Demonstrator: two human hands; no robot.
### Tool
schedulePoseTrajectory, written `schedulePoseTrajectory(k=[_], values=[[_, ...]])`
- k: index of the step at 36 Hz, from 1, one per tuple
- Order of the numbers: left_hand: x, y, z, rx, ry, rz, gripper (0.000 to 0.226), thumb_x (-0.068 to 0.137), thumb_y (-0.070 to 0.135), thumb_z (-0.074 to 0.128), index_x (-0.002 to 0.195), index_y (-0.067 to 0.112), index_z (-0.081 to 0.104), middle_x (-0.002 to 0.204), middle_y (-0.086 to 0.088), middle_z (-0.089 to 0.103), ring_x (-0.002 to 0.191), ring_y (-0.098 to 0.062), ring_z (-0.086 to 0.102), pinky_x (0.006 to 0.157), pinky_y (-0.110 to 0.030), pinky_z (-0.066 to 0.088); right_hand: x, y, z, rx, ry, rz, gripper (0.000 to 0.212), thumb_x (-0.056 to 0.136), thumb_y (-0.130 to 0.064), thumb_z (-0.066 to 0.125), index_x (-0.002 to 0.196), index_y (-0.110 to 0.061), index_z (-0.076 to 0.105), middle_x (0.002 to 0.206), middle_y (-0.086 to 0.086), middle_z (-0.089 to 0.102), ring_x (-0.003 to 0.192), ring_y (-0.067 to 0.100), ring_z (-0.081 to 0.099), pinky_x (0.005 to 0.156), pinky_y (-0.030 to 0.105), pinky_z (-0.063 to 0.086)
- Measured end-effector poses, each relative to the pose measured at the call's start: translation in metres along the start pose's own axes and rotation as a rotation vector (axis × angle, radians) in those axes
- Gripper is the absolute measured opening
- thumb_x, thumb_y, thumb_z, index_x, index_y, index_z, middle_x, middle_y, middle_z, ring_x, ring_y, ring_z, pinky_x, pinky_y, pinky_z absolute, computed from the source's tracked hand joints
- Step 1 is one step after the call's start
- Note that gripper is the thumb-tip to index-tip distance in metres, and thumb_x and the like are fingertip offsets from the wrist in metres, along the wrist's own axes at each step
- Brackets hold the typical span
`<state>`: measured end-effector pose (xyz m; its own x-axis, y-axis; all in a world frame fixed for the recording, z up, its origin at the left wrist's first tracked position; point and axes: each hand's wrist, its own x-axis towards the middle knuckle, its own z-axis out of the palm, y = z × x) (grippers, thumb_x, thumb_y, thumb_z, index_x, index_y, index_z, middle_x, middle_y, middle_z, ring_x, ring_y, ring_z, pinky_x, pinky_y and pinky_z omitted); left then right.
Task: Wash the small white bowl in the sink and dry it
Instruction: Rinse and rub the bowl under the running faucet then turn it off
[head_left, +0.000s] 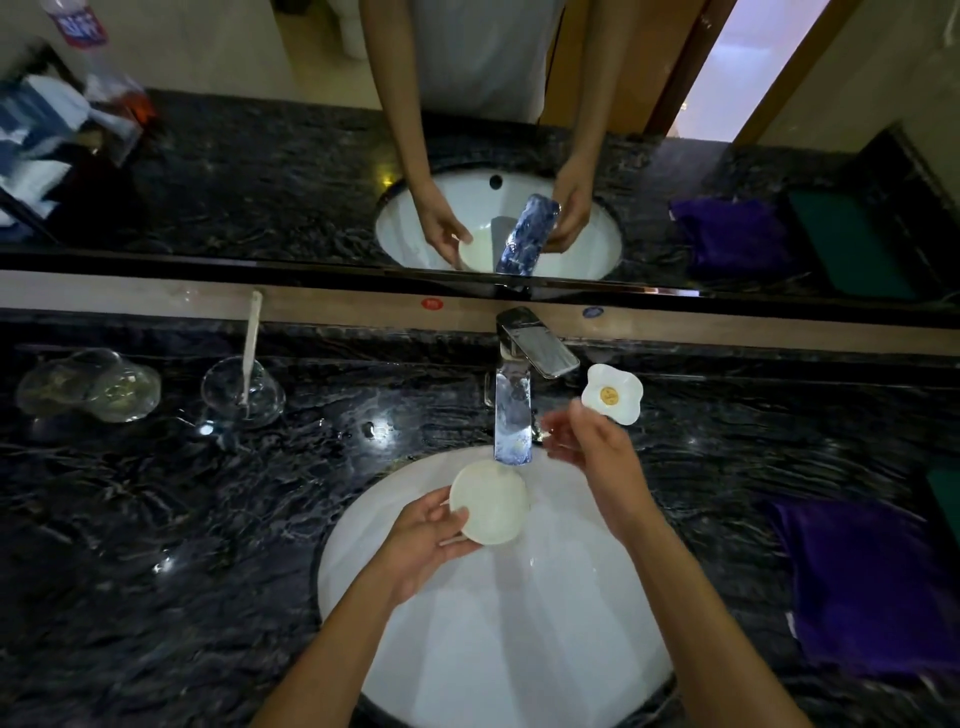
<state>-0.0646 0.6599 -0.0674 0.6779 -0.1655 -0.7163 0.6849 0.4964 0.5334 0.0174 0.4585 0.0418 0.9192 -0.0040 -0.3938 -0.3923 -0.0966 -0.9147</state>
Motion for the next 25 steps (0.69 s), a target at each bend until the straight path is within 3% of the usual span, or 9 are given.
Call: schedulePoseTrajectory(k=[3,7,9,16,25], values=[[-0.002,0.002,0.003,-0.022,0.011,-0.002,0.045,0.095,-0.004,0.059,0.139,0.003,0.051,0.134,-0.019,0.063,0.118,-0.038,0.064,0.085,-0.043,0.062,0.0,-0.028,0.005,0.019,-0.074,-0.077,0.045,0.099,-0.046,0.046,0.1,-0.01,0.072,0.091,0.005,0.075,0.081,0.016,0.067,0.078,0.03,0.056],[-0.004,0.0,0.007,-0.053,0.031,0.0,0.045,0.095,-0.004,0.06,0.139,0.003,0.051,0.134,-0.019,0.063,0.117,-0.038,0.064,0.085,-0.042,0.062,0.003,-0.045,0.012,0.065,-0.148,-0.072,0.047,0.106,-0.037,0.043,0.108,0.002,0.068,0.084,0.007,0.072,0.074,0.016,0.065,0.073,0.026,0.057],[-0.005,0.0,0.007,-0.065,0.033,0.004,0.046,0.094,-0.004,0.06,0.138,0.004,0.052,0.132,-0.018,0.064,0.116,-0.037,0.065,0.087,-0.043,0.062,0.004,-0.047,0.014,0.098,-0.156,-0.061,0.043,0.106,-0.035,0.043,0.103,0.0,0.069,0.082,0.008,0.07,0.072,0.016,0.065,0.069,0.023,0.058],[-0.01,-0.001,0.009,-0.068,0.016,0.022,0.042,0.094,-0.003,0.06,0.135,0.005,0.055,0.128,-0.014,0.067,0.117,-0.035,0.065,0.088,-0.044,0.061,0.003,-0.042,0.012,0.114,-0.107,-0.063,0.039,0.103,-0.032,0.052,0.078,-0.008,0.067,0.068,0.007,0.063,0.063,0.016,0.059,0.068,0.031,0.051],[-0.018,-0.003,0.005,-0.045,0.009,0.024,0.043,0.094,-0.003,0.061,0.135,0.005,0.056,0.131,-0.014,0.067,0.115,-0.034,0.067,0.09,-0.047,0.06,-0.002,-0.019,0.001,0.005,-0.032,-0.04,0.038,0.1,-0.032,0.06,0.074,-0.009,0.075,0.069,0.006,0.072,0.063,0.016,0.063,0.071,0.035,0.055]])
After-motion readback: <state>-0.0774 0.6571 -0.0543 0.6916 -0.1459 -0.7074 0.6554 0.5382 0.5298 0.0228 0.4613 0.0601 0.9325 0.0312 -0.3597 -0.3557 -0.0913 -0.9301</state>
